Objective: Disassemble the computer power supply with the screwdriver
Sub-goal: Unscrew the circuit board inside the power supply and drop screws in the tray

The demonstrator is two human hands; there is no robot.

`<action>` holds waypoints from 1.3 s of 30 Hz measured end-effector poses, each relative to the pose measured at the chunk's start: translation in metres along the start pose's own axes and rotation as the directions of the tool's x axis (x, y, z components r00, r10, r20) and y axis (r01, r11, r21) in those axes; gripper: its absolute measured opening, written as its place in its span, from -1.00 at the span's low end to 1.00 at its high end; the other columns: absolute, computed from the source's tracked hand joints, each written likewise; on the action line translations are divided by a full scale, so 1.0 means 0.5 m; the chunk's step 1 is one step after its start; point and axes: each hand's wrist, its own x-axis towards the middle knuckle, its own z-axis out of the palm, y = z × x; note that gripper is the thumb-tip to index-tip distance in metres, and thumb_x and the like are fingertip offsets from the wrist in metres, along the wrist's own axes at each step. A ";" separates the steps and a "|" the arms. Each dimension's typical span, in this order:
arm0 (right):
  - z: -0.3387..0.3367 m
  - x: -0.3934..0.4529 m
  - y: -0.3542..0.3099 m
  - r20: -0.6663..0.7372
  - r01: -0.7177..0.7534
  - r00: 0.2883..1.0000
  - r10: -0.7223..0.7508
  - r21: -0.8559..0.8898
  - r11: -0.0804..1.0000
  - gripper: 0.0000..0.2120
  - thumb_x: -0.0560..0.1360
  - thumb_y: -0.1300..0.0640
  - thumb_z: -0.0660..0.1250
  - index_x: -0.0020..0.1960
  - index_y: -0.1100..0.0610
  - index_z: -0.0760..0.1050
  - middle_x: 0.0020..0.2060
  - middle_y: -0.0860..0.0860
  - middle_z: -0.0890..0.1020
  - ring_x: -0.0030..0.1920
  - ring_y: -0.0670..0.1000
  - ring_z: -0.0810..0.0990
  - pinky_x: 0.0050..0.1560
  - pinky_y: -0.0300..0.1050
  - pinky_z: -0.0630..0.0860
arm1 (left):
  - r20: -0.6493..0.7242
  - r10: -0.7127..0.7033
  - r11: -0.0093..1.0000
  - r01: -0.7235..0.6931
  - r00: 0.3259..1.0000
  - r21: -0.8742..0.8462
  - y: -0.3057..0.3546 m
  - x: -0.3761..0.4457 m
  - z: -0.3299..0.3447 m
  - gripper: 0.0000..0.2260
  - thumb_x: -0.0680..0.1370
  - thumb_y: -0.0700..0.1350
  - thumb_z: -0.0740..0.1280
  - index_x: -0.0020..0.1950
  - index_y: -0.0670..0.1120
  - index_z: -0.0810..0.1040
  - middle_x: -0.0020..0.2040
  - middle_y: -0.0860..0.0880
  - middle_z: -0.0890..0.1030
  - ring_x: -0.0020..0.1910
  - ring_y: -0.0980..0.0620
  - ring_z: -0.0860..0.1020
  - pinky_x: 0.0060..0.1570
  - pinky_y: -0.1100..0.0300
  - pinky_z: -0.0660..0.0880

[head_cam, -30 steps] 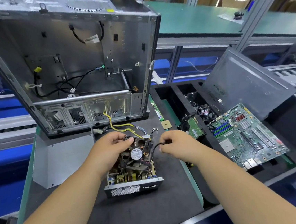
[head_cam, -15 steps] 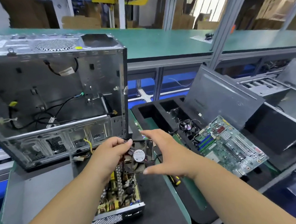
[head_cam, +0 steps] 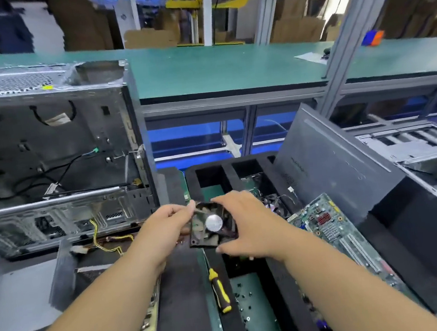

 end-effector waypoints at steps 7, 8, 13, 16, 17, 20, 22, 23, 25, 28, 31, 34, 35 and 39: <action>-0.041 0.060 0.168 -0.107 -0.424 0.890 0.443 0.163 0.891 -0.44 0.31 -0.29 0.47 0.10 0.07 0.48 0.00 -0.02 0.58 -0.05 0.03 0.57 -0.07 0.04 0.58 | -0.152 0.020 0.985 0.006 0.988 0.173 -0.009 -0.007 0.017 -0.86 0.56 0.18 0.30 0.01 0.17 0.56 0.00 0.15 0.63 -0.04 0.15 0.61 -0.14 0.21 0.47; -0.039 0.071 0.196 -0.089 -0.508 0.849 0.520 0.131 0.851 -0.37 0.33 -0.32 0.44 0.17 0.11 0.46 0.05 0.03 0.57 0.00 0.10 0.57 -0.04 0.05 0.57 | -0.173 0.015 0.984 0.017 0.985 0.180 -0.013 -0.011 0.017 -0.88 0.56 0.16 0.30 0.00 0.18 0.57 -0.02 0.17 0.63 -0.05 0.17 0.61 -0.14 0.21 0.47; 0.003 0.114 0.305 0.000 -0.751 0.660 0.752 0.023 0.659 -0.16 0.35 -0.35 0.40 0.40 0.19 0.35 0.30 0.17 0.46 0.25 0.25 0.48 0.15 0.08 0.49 | -0.264 0.021 0.974 0.040 0.964 0.222 -0.028 -0.029 0.008 -0.92 0.57 0.09 0.30 -0.02 0.17 0.59 -0.06 0.18 0.63 -0.01 0.18 0.58 -0.10 0.22 0.44; 0.033 0.121 0.337 0.032 -0.791 0.612 0.790 -0.004 0.612 -0.17 0.34 -0.35 0.41 0.40 0.17 0.38 0.33 0.17 0.45 0.26 0.25 0.48 0.16 0.06 0.47 | -0.293 0.016 0.970 0.056 0.956 0.236 -0.041 -0.035 -0.004 -0.91 0.57 0.08 0.30 -0.03 0.18 0.61 -0.05 0.20 0.64 0.01 0.18 0.57 -0.08 0.21 0.44; 0.041 0.120 0.342 0.039 -0.796 0.604 0.796 -0.017 0.605 -0.19 0.35 -0.35 0.40 0.40 0.15 0.39 0.36 0.16 0.43 0.27 0.25 0.48 0.16 0.05 0.46 | -0.303 0.015 0.972 0.058 0.953 0.229 -0.046 -0.038 -0.009 -0.90 0.58 0.06 0.30 -0.05 0.18 0.61 -0.05 0.20 0.64 0.02 0.17 0.58 -0.03 0.18 0.46; 0.055 0.117 0.349 0.037 -0.788 0.611 0.790 -0.068 0.612 -0.24 0.39 -0.38 0.33 0.42 0.09 0.43 0.43 0.15 0.38 0.32 0.24 0.44 0.20 0.05 0.44 | -0.314 0.016 0.978 0.050 0.949 0.201 -0.054 -0.046 -0.019 -0.86 0.58 0.01 0.31 -0.10 0.21 0.63 -0.06 0.19 0.67 0.02 0.13 0.61 0.14 0.03 0.51; 0.055 0.115 0.348 0.049 -0.775 0.618 0.784 -0.127 0.619 -0.22 0.41 -0.43 0.27 0.45 0.05 0.41 0.47 0.14 0.34 0.38 0.22 0.39 0.24 0.07 0.43 | -0.306 0.029 0.978 0.036 0.952 0.206 -0.056 -0.053 -0.025 -0.83 0.59 -0.01 0.30 -0.11 0.21 0.64 -0.09 0.21 0.67 -0.05 0.19 0.62 0.12 0.04 0.52; 0.052 0.115 0.346 0.057 -0.769 0.619 0.784 -0.157 0.619 -0.22 0.41 -0.45 0.25 0.46 0.02 0.40 0.49 0.14 0.30 0.40 0.22 0.38 0.24 0.07 0.43 | -0.305 0.041 0.978 0.024 0.951 0.207 -0.057 -0.056 -0.028 -0.83 0.59 -0.03 0.30 -0.10 0.19 0.65 -0.10 0.23 0.67 -0.10 0.24 0.62 0.11 0.06 0.53; 0.045 0.115 0.339 0.053 -0.764 0.619 0.783 -0.187 0.617 -0.23 0.42 -0.48 0.22 0.44 0.00 0.41 0.52 0.14 0.25 0.37 0.23 0.41 0.22 0.07 0.44 | -0.310 0.065 0.978 0.001 0.949 0.208 -0.056 -0.062 -0.034 -0.82 0.60 -0.06 0.28 -0.08 0.14 0.65 -0.10 0.27 0.67 -0.16 0.29 0.62 0.07 0.09 0.53; 0.042 0.116 0.329 0.028 -0.768 0.620 0.784 -0.184 0.613 -0.19 0.41 -0.47 0.23 0.43 0.09 0.41 0.42 0.17 0.37 0.29 0.25 0.45 0.20 0.07 0.44 | -0.303 0.081 0.979 -0.018 0.950 0.204 -0.055 -0.072 -0.041 -0.82 0.62 -0.08 0.27 -0.05 0.10 0.65 -0.10 0.27 0.67 -0.16 0.29 0.62 0.03 0.13 0.51; 0.039 0.113 0.317 0.028 -0.776 0.609 0.793 -0.189 0.602 -0.21 0.43 -0.40 0.28 0.43 0.13 0.37 0.35 0.17 0.41 0.28 0.26 0.45 0.21 0.08 0.44 | -0.305 0.078 0.982 -0.019 0.949 0.189 -0.059 -0.080 -0.051 -0.82 0.62 -0.09 0.27 -0.05 0.09 0.65 -0.11 0.26 0.67 -0.16 0.30 0.61 -0.05 0.20 0.50; 0.038 0.109 0.294 -0.001 -0.756 0.637 0.771 -0.199 0.624 -0.27 0.47 -0.34 0.28 0.43 0.15 0.35 0.34 0.18 0.40 0.30 0.26 0.43 0.23 0.09 0.41 | -0.307 0.082 0.984 -0.029 0.948 0.175 -0.066 -0.087 -0.068 -0.83 0.61 -0.09 0.29 -0.07 0.10 0.66 -0.10 0.27 0.67 -0.16 0.30 0.61 -0.11 0.23 0.44; 0.039 0.110 0.281 -0.011 -0.738 0.659 0.752 -0.208 0.642 -0.28 0.48 -0.33 0.27 0.43 0.15 0.34 0.35 0.18 0.40 0.31 0.26 0.42 0.25 0.10 0.40 | -0.308 0.077 0.987 -0.029 0.948 0.160 -0.069 -0.090 -0.076 -0.83 0.61 -0.08 0.29 -0.07 0.11 0.66 -0.09 0.27 0.67 -0.15 0.29 0.62 -0.08 0.21 0.45; 0.048 0.121 0.196 -0.025 -0.617 0.777 0.630 -0.236 0.751 -0.35 0.53 -0.28 0.23 0.42 0.16 0.36 0.35 0.19 0.40 0.31 0.28 0.42 0.28 0.15 0.41 | -0.314 0.065 0.992 -0.027 0.947 0.123 -0.084 -0.104 -0.117 -0.81 0.61 -0.08 0.30 -0.09 0.13 0.67 -0.09 0.24 0.68 -0.13 0.27 0.62 0.04 0.14 0.50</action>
